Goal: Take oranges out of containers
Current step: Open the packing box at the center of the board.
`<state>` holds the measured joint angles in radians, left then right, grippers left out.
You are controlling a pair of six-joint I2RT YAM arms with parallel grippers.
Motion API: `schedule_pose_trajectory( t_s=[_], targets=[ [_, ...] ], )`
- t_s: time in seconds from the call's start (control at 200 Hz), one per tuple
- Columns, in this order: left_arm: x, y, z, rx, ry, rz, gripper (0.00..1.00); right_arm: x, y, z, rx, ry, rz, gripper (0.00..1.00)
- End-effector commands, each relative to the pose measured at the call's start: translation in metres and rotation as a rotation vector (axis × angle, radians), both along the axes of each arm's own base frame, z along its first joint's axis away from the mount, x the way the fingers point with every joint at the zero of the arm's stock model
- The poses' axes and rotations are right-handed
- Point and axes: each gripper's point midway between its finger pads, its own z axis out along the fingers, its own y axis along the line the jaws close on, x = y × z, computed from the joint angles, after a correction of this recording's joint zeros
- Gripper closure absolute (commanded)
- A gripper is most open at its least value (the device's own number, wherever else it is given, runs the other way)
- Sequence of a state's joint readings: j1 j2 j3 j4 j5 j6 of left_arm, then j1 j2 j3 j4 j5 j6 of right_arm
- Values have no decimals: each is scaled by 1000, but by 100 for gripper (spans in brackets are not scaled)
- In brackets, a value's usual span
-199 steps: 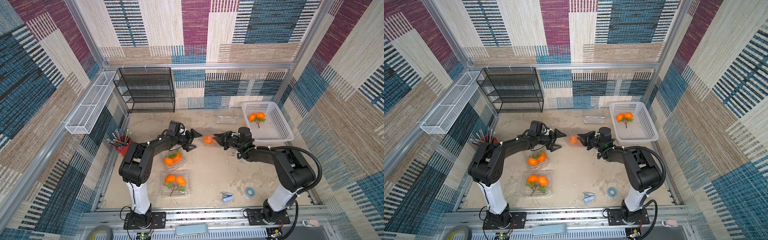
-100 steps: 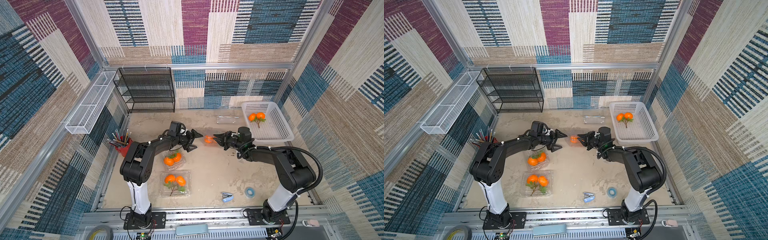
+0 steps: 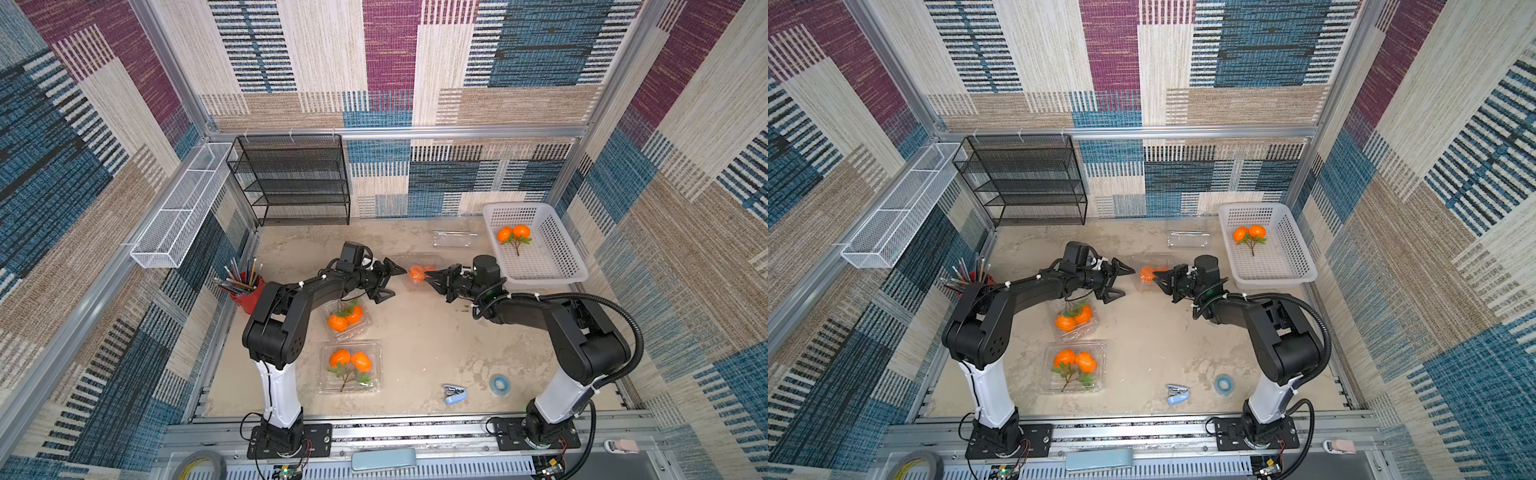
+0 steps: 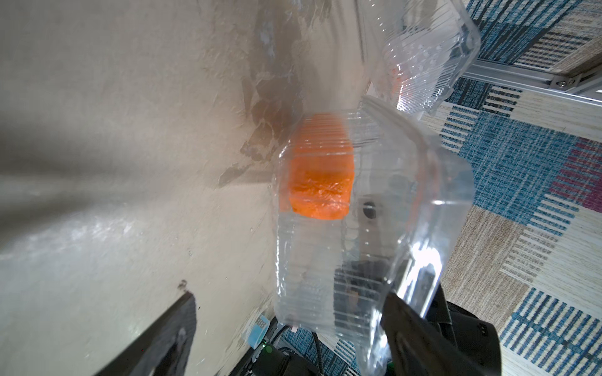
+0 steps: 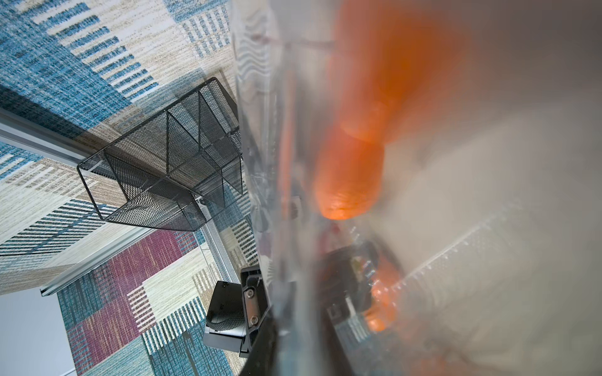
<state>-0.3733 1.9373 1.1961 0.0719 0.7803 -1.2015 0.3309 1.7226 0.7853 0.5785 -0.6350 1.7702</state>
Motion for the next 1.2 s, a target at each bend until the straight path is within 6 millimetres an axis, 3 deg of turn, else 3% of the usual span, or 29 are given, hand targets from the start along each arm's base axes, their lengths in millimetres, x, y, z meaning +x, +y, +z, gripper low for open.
schedule_pose_trajectory(
  t_s=[0.0,0.431,1.197],
  targets=[
    [3,-4,5,-11,-15,-4,9,-2,10,10,19,-38,45,79],
    [-2,-14,0,-16,3,-29,10,5,15,22,78,-49,19,79],
    [-14,-5,-26,88,89,-47,11,26,18,38,174,-30,-132,78]
  ],
)
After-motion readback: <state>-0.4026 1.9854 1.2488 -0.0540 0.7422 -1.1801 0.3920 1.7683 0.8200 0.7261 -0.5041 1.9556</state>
